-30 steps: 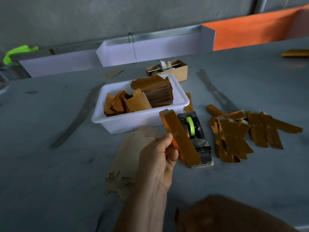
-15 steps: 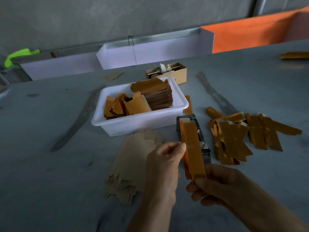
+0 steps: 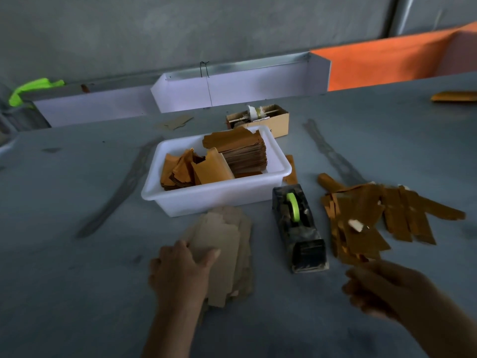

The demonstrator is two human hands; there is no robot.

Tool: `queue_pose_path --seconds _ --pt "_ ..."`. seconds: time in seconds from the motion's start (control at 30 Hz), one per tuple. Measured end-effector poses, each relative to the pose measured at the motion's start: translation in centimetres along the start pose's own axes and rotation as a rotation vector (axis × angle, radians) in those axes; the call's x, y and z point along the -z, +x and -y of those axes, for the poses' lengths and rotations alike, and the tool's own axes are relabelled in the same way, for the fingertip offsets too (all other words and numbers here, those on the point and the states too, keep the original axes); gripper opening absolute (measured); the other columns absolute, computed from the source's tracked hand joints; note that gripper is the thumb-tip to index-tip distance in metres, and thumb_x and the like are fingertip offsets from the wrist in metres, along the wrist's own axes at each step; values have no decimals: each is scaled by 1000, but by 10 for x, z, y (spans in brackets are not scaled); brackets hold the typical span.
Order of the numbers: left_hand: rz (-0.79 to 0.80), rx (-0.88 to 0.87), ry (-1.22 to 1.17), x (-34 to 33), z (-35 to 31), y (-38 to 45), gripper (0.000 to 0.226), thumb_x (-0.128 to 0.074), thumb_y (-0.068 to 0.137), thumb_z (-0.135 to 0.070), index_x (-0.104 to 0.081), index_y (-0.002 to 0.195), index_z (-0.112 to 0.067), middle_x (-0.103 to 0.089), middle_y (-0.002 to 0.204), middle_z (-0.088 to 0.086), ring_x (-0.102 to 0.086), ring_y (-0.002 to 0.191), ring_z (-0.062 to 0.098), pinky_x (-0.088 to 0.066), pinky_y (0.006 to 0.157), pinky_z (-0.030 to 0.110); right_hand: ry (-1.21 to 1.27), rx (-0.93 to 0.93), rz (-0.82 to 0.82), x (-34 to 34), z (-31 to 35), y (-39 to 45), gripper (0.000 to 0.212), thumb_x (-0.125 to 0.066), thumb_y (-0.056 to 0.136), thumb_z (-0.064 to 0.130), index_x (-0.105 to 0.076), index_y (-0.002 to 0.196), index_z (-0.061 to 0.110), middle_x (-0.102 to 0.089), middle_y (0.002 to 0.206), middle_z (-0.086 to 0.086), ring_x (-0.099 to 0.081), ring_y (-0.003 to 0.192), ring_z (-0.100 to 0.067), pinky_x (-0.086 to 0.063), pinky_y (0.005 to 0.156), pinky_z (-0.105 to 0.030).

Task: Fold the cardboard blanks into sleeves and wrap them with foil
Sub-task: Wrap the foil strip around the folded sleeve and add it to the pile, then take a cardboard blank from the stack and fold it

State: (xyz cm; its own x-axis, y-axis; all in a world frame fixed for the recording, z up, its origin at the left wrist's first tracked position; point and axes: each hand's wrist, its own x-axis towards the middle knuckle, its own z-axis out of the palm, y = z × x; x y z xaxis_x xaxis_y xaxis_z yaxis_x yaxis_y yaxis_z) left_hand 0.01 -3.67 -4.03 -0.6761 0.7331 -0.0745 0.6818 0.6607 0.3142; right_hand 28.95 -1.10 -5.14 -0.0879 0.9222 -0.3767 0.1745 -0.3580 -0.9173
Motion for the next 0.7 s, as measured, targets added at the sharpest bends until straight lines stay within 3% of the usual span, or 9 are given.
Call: queue_pose_path --seconds 0.07,0.2,0.33,0.47,0.6,0.7 --pt "2 24 -62 2 4 8 60 -65 76 -60 -54 118 -18 -50 121 12 -45 115 34 -41 90 39 -12 -5 87 -12 -2 -4 10 -59 86 2 -68 83 3 -72 72 -15 -69 60 -23 -52 48 -21" --pt "-16 31 -273 1 13 19 49 -77 73 -42 -61 108 -13 -60 111 14 -56 105 34 -48 89 43 -97 58 179 -27 4 -7 10 -58 88 5 -67 87 9 -73 76 -8 -70 68 -20 -51 57 -23" --pt "-112 32 -374 -1 18 24 35 -81 70 -31 -67 94 -10 -64 97 17 -59 96 35 -50 84 43 -154 66 242 -33 10 -13 11 -57 88 5 -66 89 11 -73 77 -4 -70 69 -16 -50 58 -19" --pt "-157 6 -467 -4 22 32 22 -79 74 -23 -68 81 -5 -65 81 14 -60 76 30 -48 69 35 -179 53 271 -37 10 -18 11 -57 89 7 -66 90 12 -73 76 -1 -70 70 -13 -51 59 -18" --pt "-140 -3 -512 -6 29 36 26 -74 81 -24 -62 65 -6 -59 60 7 -56 64 28 -41 63 34 -191 54 275 -36 13 -20 11 -57 89 8 -66 91 13 -73 77 1 -70 71 -12 -51 59 -17" --pt "-161 -79 -436 -3 29 32 28 -66 88 -20 -66 69 1 -63 71 19 -58 72 35 -43 68 38 -178 55 261 -34 14 -20 11 -58 89 8 -67 90 14 -73 77 1 -70 71 -13 -53 61 -20"
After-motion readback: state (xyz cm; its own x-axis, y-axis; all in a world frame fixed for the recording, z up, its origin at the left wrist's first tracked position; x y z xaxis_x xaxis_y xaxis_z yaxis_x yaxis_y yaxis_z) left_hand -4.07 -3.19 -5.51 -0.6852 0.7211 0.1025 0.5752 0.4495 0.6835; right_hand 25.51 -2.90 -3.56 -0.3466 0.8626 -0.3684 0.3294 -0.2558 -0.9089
